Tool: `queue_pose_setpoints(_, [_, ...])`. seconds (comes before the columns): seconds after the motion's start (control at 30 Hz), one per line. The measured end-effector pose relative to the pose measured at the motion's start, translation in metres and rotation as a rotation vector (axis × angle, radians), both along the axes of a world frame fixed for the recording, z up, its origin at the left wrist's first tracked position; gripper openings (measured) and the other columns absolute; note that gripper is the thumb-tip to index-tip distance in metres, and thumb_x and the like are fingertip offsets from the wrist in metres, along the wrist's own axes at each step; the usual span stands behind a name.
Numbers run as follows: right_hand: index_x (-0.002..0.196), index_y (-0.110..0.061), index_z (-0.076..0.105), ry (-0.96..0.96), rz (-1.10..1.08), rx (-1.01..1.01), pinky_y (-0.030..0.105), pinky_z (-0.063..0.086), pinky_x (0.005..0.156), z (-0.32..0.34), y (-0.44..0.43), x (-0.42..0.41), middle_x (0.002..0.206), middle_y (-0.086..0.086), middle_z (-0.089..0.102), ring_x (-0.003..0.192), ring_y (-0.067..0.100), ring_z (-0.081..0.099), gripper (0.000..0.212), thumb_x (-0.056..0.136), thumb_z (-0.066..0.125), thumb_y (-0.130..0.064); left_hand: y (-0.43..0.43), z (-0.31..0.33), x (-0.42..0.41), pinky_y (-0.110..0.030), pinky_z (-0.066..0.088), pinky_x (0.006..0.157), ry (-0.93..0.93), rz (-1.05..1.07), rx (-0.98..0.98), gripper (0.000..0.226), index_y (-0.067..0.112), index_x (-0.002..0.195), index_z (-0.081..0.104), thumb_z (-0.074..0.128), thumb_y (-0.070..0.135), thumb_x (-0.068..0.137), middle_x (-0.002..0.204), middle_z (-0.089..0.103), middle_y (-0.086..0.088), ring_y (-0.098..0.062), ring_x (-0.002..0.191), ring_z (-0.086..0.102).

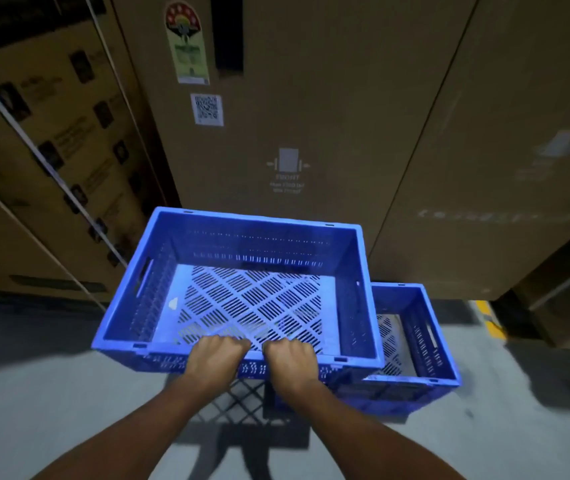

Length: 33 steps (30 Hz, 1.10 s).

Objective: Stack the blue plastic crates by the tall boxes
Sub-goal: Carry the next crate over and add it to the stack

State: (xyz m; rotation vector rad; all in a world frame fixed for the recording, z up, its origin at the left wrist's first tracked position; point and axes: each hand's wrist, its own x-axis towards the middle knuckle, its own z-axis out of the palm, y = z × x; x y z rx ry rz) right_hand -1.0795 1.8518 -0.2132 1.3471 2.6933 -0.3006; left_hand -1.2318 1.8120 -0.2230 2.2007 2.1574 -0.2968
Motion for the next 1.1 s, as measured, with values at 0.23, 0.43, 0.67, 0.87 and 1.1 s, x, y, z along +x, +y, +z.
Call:
queue_pose_setpoints(0.23, [0.107,-0.012,0.061,-0.004,-0.013,-0.023,0.041,0.046,0.081,-0.071,0.024,-0.031,0.106,0.014,0.068,0.102,0.035,0.063,0.023,0.091,0.047,-0.005,0.027,-0.076,-0.028,-0.037,0.048,0.077,-0.015,0.000,-0.024,0.020,0.025,0.102,0.056,0.049,0.019,0.085,0.101,0.070,-0.005,-0.029,0.101,0.065])
queue_pose_setpoints(0.43, [0.104,-0.012,0.062,-0.016,0.047,-0.008,0.041,0.045,0.078,-0.090,0.041,-0.051,0.102,0.013,0.068,0.098,0.035,0.064,0.020,0.089,0.051,-0.005,0.039,-0.107,-0.051,-0.036,0.048,0.075,-0.012,0.033,-0.076,0.027,0.025,0.105,0.056,0.050,0.018,0.080,0.102,0.070,-0.004,-0.029,0.099,0.065])
queue_pose_setpoints(0.67, [0.098,-0.013,0.062,-0.030,0.024,-0.040,0.040,0.046,0.079,-0.089,0.060,-0.055,0.098,0.012,0.067,0.096,0.034,0.064,0.019,0.083,0.058,-0.003,0.060,-0.102,-0.057,-0.038,0.047,0.079,0.048,-0.063,-0.104,0.029,0.025,0.112,0.056,0.048,0.021,0.085,0.106,0.068,-0.005,-0.029,0.102,0.063])
queue_pose_setpoints(0.87, [0.102,-0.013,0.063,-0.060,-0.031,-0.061,0.041,0.047,0.081,-0.092,0.065,-0.045,0.101,0.011,0.067,0.098,0.034,0.063,0.021,0.083,0.061,-0.005,0.069,-0.097,-0.046,-0.038,0.046,0.078,0.037,-0.118,-0.158,0.027,0.025,0.111,0.058,0.049,0.022,0.085,0.106,0.068,-0.004,-0.029,0.100,0.062])
queue_pose_setpoints(1.1, [0.101,-0.011,0.063,-0.060,-0.091,-0.083,0.040,0.047,0.084,-0.095,0.075,-0.013,0.102,0.013,0.067,0.100,0.036,0.062,0.020,0.083,0.059,-0.005,0.082,-0.092,-0.018,-0.038,0.046,0.073,-0.010,-0.178,-0.180,0.021,0.020,0.100,0.058,0.049,0.017,0.081,0.100,0.067,-0.009,-0.034,0.097,0.062])
